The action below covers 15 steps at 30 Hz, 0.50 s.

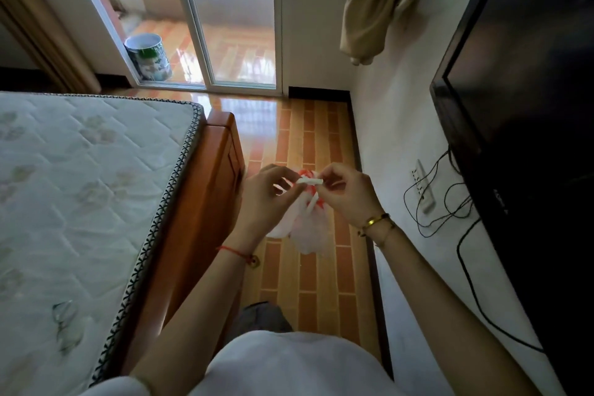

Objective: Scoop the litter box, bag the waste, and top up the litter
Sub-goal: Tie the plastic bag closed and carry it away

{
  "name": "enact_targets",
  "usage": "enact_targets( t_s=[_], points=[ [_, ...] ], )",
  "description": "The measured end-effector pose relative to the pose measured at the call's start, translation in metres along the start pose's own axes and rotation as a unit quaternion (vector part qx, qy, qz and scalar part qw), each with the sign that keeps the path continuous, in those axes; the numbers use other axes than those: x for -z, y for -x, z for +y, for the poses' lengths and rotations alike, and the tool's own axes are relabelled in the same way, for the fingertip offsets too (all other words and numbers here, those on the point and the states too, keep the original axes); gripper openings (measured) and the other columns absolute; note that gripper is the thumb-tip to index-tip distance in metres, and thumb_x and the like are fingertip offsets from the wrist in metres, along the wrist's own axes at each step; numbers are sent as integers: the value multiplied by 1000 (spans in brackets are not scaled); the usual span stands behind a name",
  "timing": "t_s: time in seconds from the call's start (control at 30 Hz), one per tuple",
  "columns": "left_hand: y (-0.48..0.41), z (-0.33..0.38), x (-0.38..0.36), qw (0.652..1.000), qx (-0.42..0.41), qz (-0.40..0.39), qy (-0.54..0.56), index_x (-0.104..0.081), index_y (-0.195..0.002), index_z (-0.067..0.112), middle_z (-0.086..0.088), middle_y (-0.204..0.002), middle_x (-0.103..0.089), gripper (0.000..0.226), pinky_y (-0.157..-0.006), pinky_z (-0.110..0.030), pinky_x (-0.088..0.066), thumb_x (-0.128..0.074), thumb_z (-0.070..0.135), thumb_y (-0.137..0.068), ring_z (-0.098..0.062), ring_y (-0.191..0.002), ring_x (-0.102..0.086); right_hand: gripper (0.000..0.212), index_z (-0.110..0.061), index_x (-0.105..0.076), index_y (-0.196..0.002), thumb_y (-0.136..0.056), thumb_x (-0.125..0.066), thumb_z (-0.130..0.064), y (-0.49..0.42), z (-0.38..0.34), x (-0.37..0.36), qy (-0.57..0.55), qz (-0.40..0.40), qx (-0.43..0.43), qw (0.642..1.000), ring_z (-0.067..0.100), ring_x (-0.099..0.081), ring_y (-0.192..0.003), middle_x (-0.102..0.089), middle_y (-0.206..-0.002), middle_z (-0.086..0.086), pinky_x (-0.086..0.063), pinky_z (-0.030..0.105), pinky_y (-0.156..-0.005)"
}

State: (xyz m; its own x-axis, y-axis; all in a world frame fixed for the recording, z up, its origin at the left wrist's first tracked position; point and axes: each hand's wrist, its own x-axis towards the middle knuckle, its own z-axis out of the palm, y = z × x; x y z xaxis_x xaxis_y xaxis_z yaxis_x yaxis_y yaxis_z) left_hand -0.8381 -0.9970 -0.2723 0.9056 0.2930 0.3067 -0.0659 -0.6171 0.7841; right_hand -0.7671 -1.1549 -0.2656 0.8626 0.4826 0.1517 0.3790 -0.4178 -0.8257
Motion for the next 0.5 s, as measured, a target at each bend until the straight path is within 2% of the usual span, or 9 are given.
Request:
enact_targets(
  t_s=[0.23, 0.5],
  points=[
    [-103, -39, -26, 1000, 19, 2, -15, -71, -90, 16, -1, -91, -68, 17, -70, -21, -55, -72, 33, -85, -9, -78, -63, 16, -13, -64, -93, -85, -68, -26, -110, 32, 1, 2, 4, -12, 1000, 10, -60, -81, -64, -89, -1, -47, 10, -68],
    [-238, -90, -37, 999, 31, -20, -4, -72, -90, 19, 2, -90, -69, 16, -69, -11, -50, -71, 34, -85, -8, -76, -63, 9, -16, -64, -93, -86, -67, -20, -252, 61, -5, 8, -2, -25, 1000, 6, -61, -81, -64, -88, -4, -46, 4, -63]
  ],
)
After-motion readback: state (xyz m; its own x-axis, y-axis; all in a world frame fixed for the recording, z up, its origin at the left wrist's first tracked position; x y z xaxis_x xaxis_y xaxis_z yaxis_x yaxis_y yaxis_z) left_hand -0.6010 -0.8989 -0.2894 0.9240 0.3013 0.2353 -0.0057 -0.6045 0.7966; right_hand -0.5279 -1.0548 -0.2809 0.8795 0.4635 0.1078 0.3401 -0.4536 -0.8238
